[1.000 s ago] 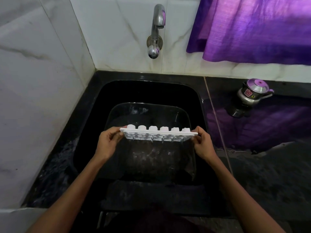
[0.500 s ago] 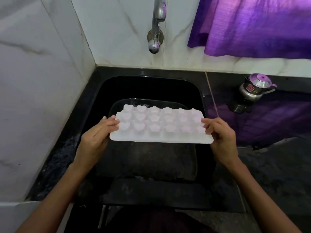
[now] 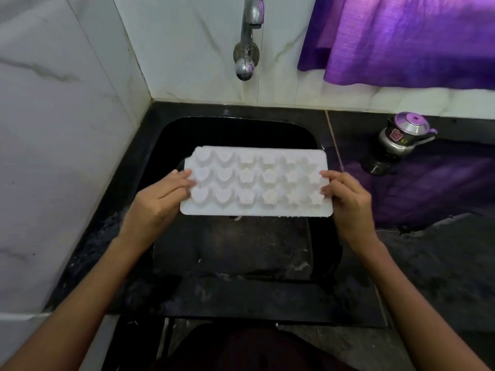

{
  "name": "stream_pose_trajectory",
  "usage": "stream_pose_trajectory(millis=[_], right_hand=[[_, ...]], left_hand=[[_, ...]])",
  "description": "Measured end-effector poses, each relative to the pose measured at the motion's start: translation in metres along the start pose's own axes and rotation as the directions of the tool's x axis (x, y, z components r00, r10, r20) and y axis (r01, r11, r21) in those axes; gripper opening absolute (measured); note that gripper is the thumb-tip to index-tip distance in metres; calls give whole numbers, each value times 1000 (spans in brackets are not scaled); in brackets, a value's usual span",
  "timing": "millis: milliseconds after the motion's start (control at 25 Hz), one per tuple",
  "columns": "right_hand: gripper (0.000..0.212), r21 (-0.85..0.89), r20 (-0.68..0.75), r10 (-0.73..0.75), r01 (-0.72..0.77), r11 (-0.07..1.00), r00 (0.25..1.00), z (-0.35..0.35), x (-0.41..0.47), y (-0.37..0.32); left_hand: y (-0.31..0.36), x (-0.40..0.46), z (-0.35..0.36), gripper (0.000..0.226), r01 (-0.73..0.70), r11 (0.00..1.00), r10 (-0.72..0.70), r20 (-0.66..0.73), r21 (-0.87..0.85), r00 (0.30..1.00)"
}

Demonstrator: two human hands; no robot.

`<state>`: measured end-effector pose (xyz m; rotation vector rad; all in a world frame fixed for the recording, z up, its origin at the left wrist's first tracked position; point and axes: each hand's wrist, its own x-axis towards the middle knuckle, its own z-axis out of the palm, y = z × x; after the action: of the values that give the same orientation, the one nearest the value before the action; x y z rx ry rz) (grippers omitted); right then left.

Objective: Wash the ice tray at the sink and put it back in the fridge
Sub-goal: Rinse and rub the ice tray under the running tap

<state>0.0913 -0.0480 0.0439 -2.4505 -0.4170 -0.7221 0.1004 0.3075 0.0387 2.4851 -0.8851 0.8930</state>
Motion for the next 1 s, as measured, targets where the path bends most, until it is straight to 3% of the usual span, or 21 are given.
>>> stream_pose_trajectory(millis=[40,120,200,280,320,360,400,440,520,600,640,680,720,800,840,920,1000], right_hand=[[11,23,88,47,-49,999,995,12,-7,1],[17,166,303,266,-326,931,915,28,-17,-1],[22,256,341,373,-467,846,863,28,-17,-5],[23,245,95,296,-310,919,950,9,-10,-13],[16,158,33,201,-204,966,979,6,-12,-13],[10,39,67,75,-78,996,995,9,-14,-12],[8,-53,199,12,-1,999,980,18,-17,-7],[11,-55,323,10,9,998,946,29,-23,-3],[15,-93,319,28,2,996,947,32,-21,-2],[14,-133,177,51,-28,991,983,23,-17,0],[10,-67,123,83,-76,995,989,20,-19,-3],[10,-30,122,32,-29,999,992,18,-20,-8],[10,-18,221,-15,19,1000,975,25,-22,-3],[13,-18,468,58,-56,998,882,38,-26,-2],[20,-21,476,60,-58,998,877,40,-27,-5],[10,31,316,116,-133,991,942,31,-24,-6],[5,-47,217,25,-16,999,976,23,-23,-12]], left_hand=[[-3,-10,13,19,7,1000,-7,96,5,995],[-7,-29,31,19,-11,1000,14,243,-14,970],[-7,-35,25,18,12,997,3,195,-77,981],[2,-24,-1,14,2,998,-3,-20,-61,1000],[5,-19,-7,15,-13,999,10,-95,-32,995],[3,-20,-4,16,-22,1000,22,-91,1,996],[-3,-25,6,16,-45,999,46,-19,22,999],[-6,-32,17,14,-76,997,74,109,14,991],[-11,-44,27,17,-49,998,58,198,-48,978],[-7,-40,11,14,-14,998,19,73,-66,997],[-4,-37,5,11,-21,999,20,-22,-35,1000],[-3,-37,4,11,-32,999,31,-47,-10,998],[-6,-38,11,12,-54,999,54,1,8,999],[-8,-44,26,22,-81,997,74,236,20,969],[-11,-51,30,25,-41,999,40,277,-3,960],[-10,-51,18,23,51,998,-43,185,-38,982],[-8,-47,10,20,42,999,-43,39,21,998]])
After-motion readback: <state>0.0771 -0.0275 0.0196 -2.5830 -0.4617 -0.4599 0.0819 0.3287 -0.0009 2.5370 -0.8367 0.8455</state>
